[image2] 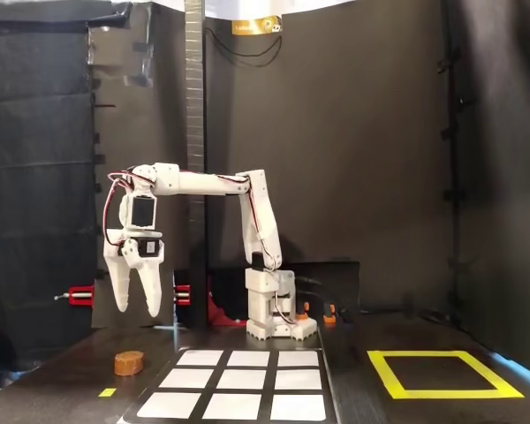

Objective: Pick and place at Grid spot 2

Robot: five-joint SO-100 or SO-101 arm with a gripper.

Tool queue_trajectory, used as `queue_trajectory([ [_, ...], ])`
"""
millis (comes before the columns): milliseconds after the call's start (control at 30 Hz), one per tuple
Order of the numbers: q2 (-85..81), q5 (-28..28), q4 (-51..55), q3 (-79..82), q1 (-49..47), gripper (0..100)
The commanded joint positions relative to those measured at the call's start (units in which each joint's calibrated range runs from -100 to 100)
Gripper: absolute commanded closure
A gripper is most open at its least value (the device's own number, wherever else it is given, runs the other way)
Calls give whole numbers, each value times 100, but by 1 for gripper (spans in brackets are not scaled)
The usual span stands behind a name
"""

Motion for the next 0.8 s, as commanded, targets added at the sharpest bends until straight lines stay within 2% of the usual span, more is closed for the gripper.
queue_trajectory([
  [0,109,34,-111,-214,74,69],
  [500,1629,127,-991,-205,74,70],
  [767,1921,127,-1140,-205,57,70],
])
